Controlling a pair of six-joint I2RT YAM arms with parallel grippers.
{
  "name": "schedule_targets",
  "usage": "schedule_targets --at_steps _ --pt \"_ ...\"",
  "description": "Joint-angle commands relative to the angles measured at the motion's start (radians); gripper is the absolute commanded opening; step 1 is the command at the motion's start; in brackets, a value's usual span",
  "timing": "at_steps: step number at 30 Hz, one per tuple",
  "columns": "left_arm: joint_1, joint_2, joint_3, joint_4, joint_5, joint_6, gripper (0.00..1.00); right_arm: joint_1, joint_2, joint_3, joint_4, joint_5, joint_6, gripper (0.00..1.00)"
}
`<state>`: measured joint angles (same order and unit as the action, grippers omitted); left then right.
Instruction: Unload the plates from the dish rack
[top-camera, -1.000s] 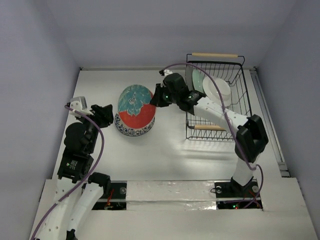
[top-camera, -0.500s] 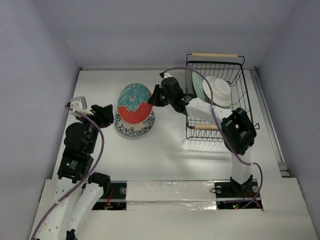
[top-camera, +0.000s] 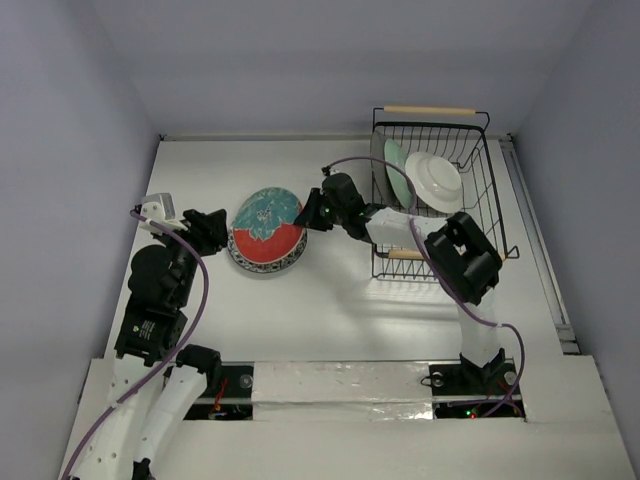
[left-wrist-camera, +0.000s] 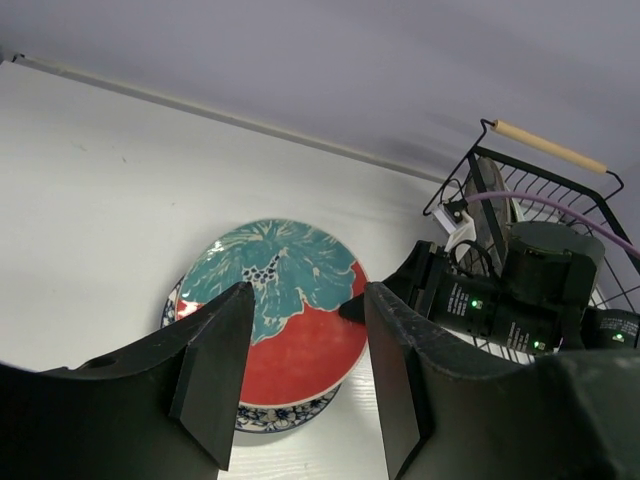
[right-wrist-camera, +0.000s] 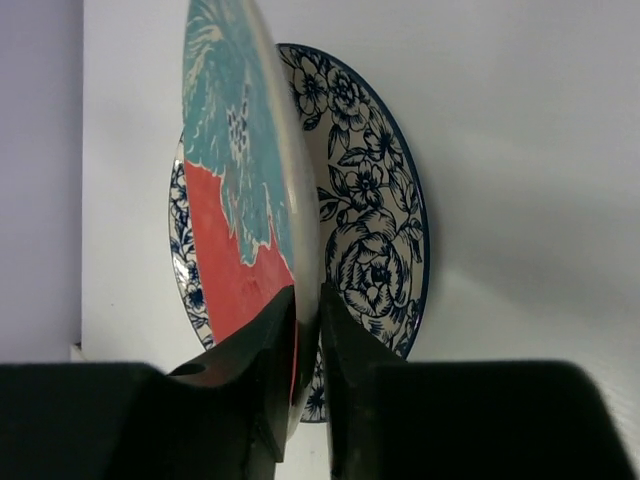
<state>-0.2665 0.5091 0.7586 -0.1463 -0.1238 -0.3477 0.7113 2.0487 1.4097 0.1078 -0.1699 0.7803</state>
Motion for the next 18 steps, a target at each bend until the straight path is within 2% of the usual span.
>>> schedule_targets --at_steps 1,2,9,11,12,14,18 --pt "0.006 0.000 -0.015 0.056 0.015 0.001 0.45 0.005 -0.071 -0.018 0.124 -0.030 0.017 0.25" --pt "0.006 0.000 -0.015 0.057 0.016 0.001 0.46 0.005 -0.073 -0.024 0.115 -0.026 0.011 0.30" --pt "0.006 -0.001 -0.016 0.057 0.023 0.001 0.46 0.005 -0.108 -0.061 0.007 0.018 -0.050 0.45" --pt "0.006 -0.003 -0.016 0.059 0.023 0.001 0.46 0.005 -0.117 -0.057 -0.039 0.039 -0.082 0.52" --pt "0.006 -0.004 -0.016 0.059 0.023 -0.002 0.46 0.005 -0.130 -0.057 -0.055 0.046 -0.093 0.60" --pt "0.006 -0.004 -0.016 0.057 0.024 -0.002 0.46 0.014 -0.145 -0.057 -0.100 0.076 -0.130 0.69" --pt "0.006 -0.011 -0.016 0.060 0.026 -0.002 0.46 0.023 -0.186 -0.058 -0.177 0.102 -0.183 0.79"
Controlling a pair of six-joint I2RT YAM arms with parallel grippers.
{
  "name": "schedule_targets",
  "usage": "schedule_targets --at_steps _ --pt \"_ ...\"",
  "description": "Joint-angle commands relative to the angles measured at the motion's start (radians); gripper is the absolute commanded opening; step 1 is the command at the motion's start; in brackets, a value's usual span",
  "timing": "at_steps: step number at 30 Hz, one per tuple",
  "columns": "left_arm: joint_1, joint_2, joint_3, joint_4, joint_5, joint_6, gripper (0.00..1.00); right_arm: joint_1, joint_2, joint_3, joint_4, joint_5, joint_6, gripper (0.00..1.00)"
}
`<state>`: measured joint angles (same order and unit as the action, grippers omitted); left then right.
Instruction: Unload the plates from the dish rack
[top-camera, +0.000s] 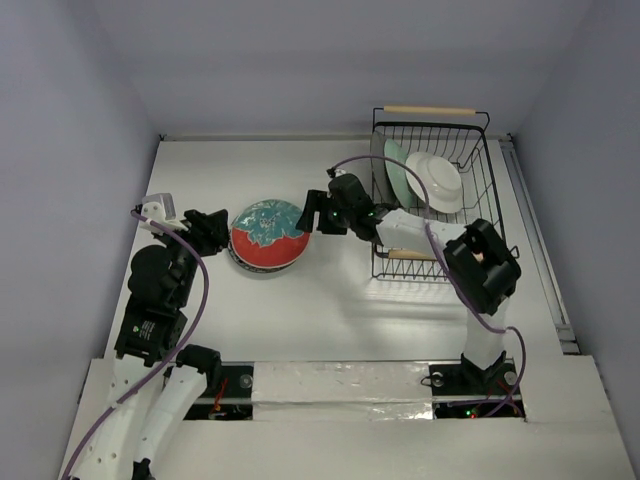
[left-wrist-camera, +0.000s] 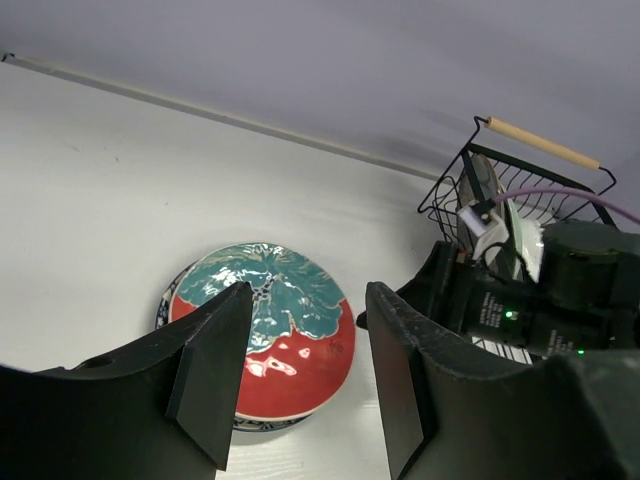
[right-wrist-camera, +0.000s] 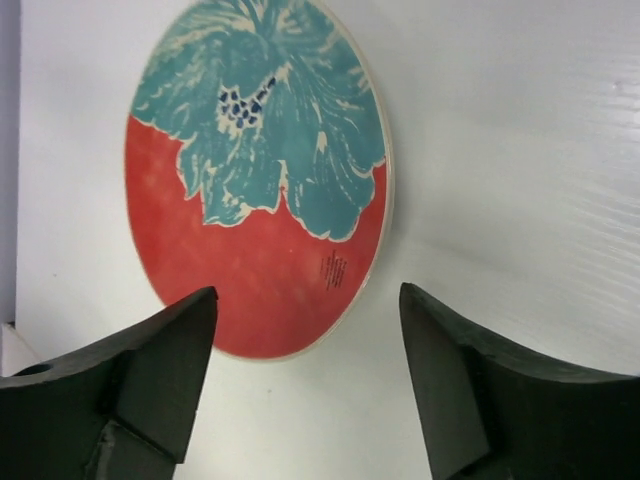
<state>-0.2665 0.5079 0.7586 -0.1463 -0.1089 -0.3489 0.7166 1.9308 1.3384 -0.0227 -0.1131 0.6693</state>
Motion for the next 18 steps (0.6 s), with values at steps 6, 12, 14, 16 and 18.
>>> schedule_targets --at_steps 6,12,14,16,18 --pt "0.006 -0.016 -0.018 0.060 0.014 -0.001 0.46 0.038 -0.191 0.065 -0.216 0.081 -0.197 0.77" --pt "0.006 -0.022 -0.018 0.059 0.014 -0.002 0.46 0.038 -0.383 0.142 -0.356 0.324 -0.309 0.18" --pt "0.006 -0.023 -0.018 0.059 0.014 -0.001 0.47 -0.011 -0.424 0.169 -0.399 0.449 -0.348 0.04" --pt "0.006 -0.025 -0.019 0.059 0.011 -0.001 0.47 -0.099 -0.473 0.176 -0.427 0.492 -0.384 0.00" --pt "0.006 -0.028 -0.018 0.057 0.011 -0.001 0.47 -0.176 -0.495 0.171 -0.441 0.490 -0.408 0.00"
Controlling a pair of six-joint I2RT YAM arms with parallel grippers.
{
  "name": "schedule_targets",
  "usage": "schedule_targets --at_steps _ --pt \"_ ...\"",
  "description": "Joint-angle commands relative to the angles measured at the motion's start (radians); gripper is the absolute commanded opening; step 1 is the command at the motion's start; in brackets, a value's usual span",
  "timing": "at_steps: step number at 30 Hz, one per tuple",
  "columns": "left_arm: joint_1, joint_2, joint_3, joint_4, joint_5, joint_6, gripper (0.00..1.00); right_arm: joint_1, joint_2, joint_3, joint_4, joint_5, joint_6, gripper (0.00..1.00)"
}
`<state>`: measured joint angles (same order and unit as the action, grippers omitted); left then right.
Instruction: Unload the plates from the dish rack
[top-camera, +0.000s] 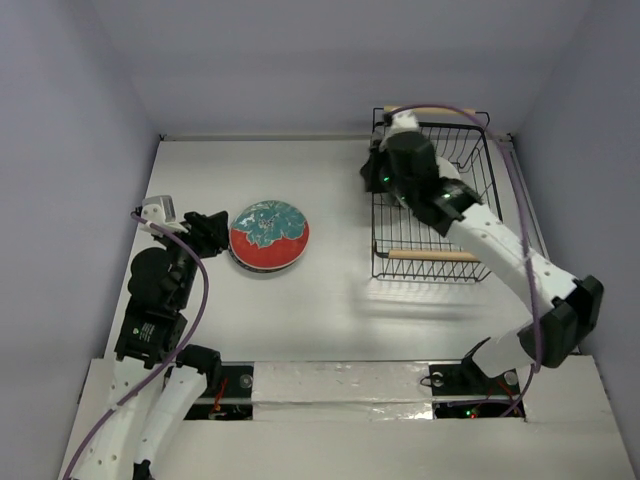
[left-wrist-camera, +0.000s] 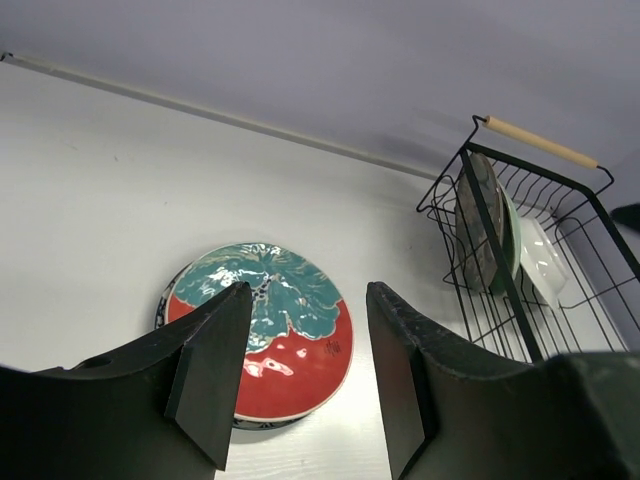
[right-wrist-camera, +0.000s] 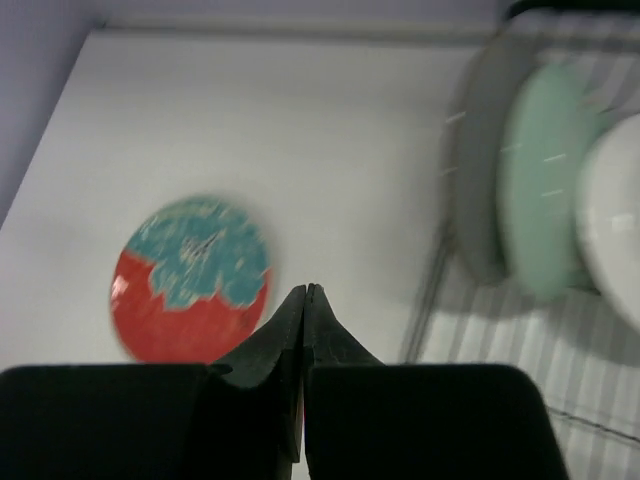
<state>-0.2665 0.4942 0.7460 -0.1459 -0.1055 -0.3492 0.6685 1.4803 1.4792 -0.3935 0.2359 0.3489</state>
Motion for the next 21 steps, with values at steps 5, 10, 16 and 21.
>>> schedule_targets --at_steps 5,10,16,21 --pt "0.006 -0.016 -0.005 0.057 0.009 -0.002 0.47 -0.282 -0.006 0.032 -0.179 0.255 -0.226 0.07" --pt "0.006 -0.017 -0.005 0.060 0.010 -0.002 0.47 -0.384 0.075 0.035 -0.203 0.269 -0.297 0.32" --pt "-0.013 -0.023 -0.004 0.057 0.004 -0.001 0.47 -0.426 0.162 0.040 -0.170 0.194 -0.408 0.77" --pt "-0.023 -0.036 -0.004 0.054 -0.002 0.003 0.47 -0.426 0.250 0.038 -0.165 0.143 -0.464 0.87"
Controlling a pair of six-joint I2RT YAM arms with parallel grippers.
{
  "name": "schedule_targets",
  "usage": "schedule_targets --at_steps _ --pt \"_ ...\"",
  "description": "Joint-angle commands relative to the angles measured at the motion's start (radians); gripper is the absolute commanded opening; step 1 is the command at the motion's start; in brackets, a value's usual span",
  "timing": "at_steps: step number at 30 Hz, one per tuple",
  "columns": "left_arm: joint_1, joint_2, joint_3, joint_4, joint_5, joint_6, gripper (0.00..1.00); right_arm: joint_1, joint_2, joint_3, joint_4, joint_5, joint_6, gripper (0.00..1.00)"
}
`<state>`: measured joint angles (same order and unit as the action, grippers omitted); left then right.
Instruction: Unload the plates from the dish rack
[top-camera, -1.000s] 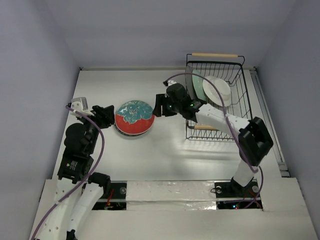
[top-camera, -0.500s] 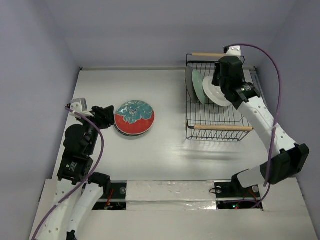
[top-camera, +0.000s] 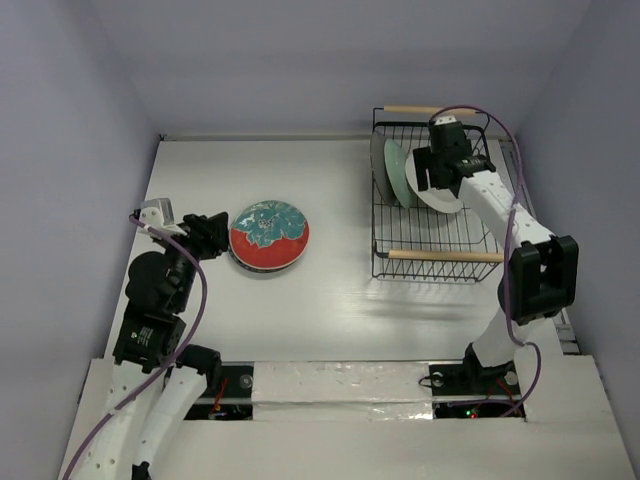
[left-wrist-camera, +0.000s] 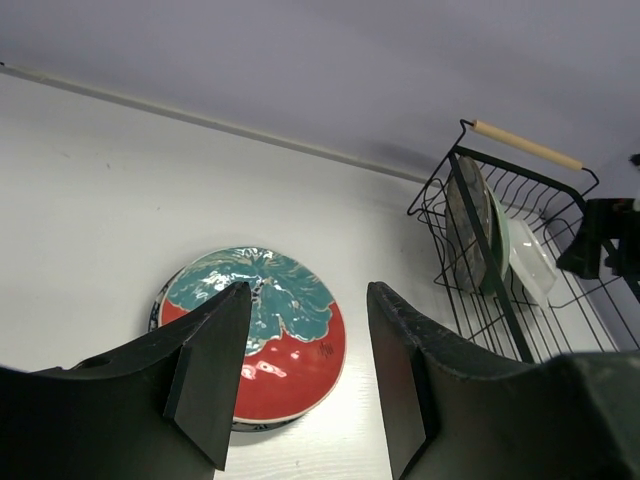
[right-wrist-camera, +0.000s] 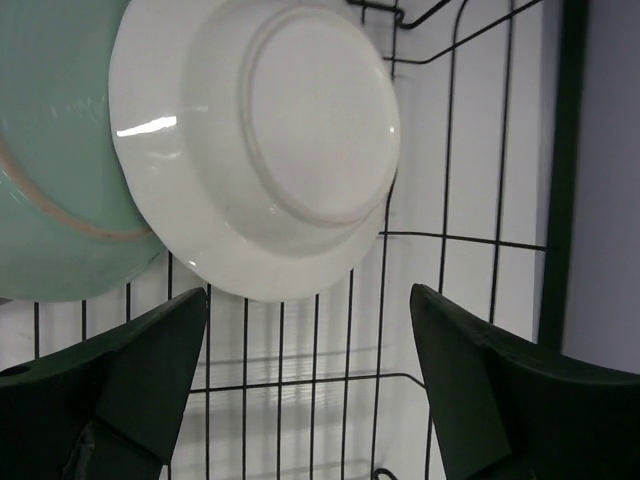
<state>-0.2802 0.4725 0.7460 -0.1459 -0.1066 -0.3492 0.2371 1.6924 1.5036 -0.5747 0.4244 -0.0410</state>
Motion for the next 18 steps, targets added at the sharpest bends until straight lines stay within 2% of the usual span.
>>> schedule_targets --at_steps 1,7,18 --pt "-0.010 -0.015 -0.004 0.054 -0.005 0.001 0.47 0.005 0.071 0.017 0.016 -0.050 -0.077 0.88" --pt "-0.028 -0.028 -0.004 0.052 -0.005 0.003 0.47 0.005 0.165 0.050 0.024 -0.081 -0.088 0.90" --pt "-0.037 -0.031 -0.004 0.052 -0.002 0.003 0.47 0.005 0.228 0.057 0.102 0.077 -0.080 0.90"
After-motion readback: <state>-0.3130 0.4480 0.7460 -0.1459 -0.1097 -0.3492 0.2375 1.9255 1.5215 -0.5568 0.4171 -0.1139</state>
